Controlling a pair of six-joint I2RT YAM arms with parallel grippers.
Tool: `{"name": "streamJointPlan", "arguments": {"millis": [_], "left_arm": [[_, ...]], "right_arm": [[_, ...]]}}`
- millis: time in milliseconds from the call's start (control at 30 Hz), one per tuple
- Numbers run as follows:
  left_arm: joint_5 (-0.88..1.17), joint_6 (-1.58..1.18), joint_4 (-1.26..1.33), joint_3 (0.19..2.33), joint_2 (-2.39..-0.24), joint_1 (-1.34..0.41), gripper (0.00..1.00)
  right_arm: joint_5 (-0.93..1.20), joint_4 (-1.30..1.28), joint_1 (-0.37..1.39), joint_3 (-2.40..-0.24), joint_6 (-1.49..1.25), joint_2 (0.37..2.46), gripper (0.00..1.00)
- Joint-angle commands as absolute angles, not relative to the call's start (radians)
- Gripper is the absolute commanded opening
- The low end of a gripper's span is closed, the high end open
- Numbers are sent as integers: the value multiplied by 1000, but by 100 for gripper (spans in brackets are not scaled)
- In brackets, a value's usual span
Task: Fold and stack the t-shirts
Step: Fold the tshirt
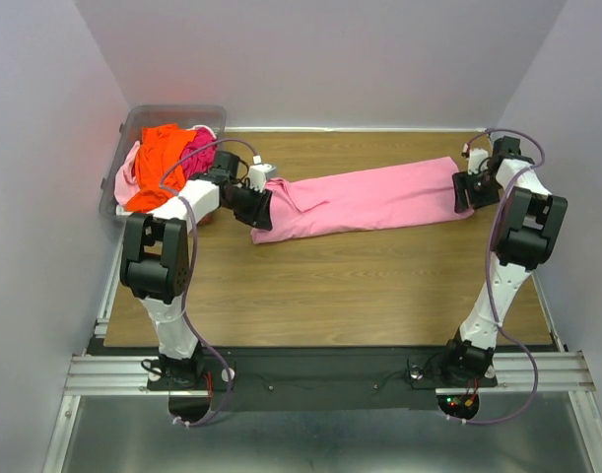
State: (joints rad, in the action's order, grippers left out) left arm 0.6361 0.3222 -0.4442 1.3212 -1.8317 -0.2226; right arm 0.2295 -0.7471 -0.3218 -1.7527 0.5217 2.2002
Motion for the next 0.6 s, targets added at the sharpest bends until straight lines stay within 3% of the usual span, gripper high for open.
{"name": "streamJointPlan", "arguments": {"millis": [0, 33, 67, 167, 233, 567], "left_arm": [[640, 290, -408, 1273, -1858, -221, 39], [628, 296, -416, 1266, -1867, -221, 32], [603, 313, -435, 1255, -1870, -221, 17], [566, 348, -475, 1235, -1862, -221, 0], [543, 394, -524, 1218, -1842, -222, 0], [454, 526, -675, 1127, -1697, -222, 0]], "right_arm": [[247, -781, -328, -1775, 482, 2244, 68], [242, -781, -328, -1769, 485, 2247, 61], [227, -781, -328, -1752, 491, 2246, 56], [195, -781, -328, -1706, 520, 2217, 37], [169, -782, -328, -1674, 551, 2189, 26], [95, -808, -328, -1375, 735, 1957, 29]]}}
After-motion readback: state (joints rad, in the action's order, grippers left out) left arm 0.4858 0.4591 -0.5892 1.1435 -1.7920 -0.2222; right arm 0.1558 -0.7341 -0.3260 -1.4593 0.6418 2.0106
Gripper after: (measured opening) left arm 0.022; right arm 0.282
